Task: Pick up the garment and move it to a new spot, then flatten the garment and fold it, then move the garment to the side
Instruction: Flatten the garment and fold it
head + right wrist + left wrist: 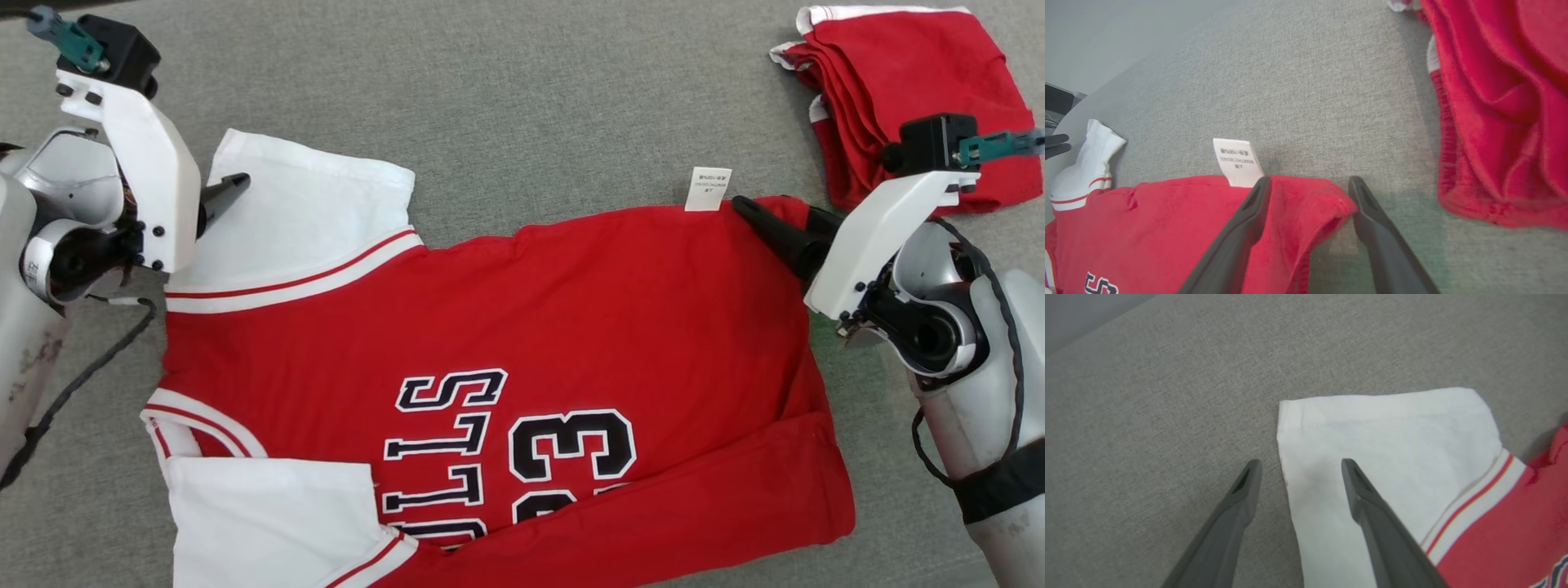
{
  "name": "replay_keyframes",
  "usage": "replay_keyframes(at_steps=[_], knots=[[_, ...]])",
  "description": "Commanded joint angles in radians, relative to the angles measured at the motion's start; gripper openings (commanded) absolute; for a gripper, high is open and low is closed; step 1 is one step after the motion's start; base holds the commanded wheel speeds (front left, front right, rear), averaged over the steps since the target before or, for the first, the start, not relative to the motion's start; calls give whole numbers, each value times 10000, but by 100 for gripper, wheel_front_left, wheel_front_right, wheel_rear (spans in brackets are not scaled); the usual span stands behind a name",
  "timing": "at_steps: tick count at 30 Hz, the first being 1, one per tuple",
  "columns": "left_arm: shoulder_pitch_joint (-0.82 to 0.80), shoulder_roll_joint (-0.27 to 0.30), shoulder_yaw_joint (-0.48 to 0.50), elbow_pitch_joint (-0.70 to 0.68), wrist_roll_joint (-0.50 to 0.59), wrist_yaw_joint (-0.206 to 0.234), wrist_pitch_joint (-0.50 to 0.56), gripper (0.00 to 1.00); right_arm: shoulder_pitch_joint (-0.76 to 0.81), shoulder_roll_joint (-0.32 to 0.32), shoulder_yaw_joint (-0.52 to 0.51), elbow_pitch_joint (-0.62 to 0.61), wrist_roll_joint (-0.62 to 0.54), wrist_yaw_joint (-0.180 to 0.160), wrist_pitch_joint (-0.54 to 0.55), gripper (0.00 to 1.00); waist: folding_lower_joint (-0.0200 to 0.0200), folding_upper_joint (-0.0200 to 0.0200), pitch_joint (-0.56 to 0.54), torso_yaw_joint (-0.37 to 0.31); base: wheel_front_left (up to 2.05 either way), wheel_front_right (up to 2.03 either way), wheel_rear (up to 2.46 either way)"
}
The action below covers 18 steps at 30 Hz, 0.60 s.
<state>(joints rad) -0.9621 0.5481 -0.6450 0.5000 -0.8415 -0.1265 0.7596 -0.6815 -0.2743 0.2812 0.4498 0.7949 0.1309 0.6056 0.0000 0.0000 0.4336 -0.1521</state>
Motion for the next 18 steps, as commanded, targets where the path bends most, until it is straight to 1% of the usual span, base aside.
replay_keyframes(at_steps=[1, 2, 5, 7, 9, 10, 12, 13, 14, 15, 16, 18], knots=[[-297, 75, -34, 225, -85, -46, 19, 100, -144, -57, 186, -92, 146, -4, -130, 92, 0, 0, 236, -245, 0, 0, 0], [-395, 96, -70, 365, -104, -51, -26, 100, -183, -70, 325, -140, 236, -4, -199, 89, 0, 0, 296, -317, 0, 0, 0], [-658, 190, -248, 653, -214, -56, -192, 100, -292, -103, 666, -232, 493, -4, -331, 84, 0, 0, 443, -504, 0, 0, 0], [-776, 262, -376, 888, -281, -55, -245, 100, -359, -118, 874, -256, 651, -4, -419, 79, 0, 0, 516, -602, 0, 0, 0], [-859, 253, -538, 1139, -369, -46, -243, 100, -385, -176, 1063, -225, 777, -4, -498, 76, 0, 0, 554, -665, 0, 0, 0], [-887, 247, -612, 1261, -421, -45, -227, 100, -387, -191, 1160, -214, 846, -4, -527, 72, 0, 0, 567, -688, 0, 0, 0], [-935, 229, -754, 1435, -500, -38, -256, 100, -420, -218, 1361, -203, 1009, -4, -611, 62, 0, 0, 585, -712, 0, 0, 0], [-987, 238, -830, 1503, -522, -38, -277, 49, -458, -231, 1457, -207, 1084, -4, -635, 45, 0, 0, 588, -715, 0, 0, 0], [-1036, 242, -908, 1542, -525, -38, -284, 12, -493, -263, 1536, -202, 1146, -4, -693, 38, 0, 0, 589, -712, 0, 0, 0], [-1085, 244, -994, 1579, -571, -38, -312, 0, -523, -303, 1624, -202, 1223, -4, -750, 11, 0, 0, 587, -706, 0, 0, 0], [-1124, 242, -1079, 1618, -625, -39, -306, 0, -540, -338, 1694, -174, 1274, -4, -818, 0, 0, 0, 575, -696, 0, 0, 0], [-1228, 280, -1308, 1638, -700, -39, -431, 0, -618, -461, 1868, -165, 1445, -4, -1101, 0, 0, 0, 486, -628, 0, 0, 0]])
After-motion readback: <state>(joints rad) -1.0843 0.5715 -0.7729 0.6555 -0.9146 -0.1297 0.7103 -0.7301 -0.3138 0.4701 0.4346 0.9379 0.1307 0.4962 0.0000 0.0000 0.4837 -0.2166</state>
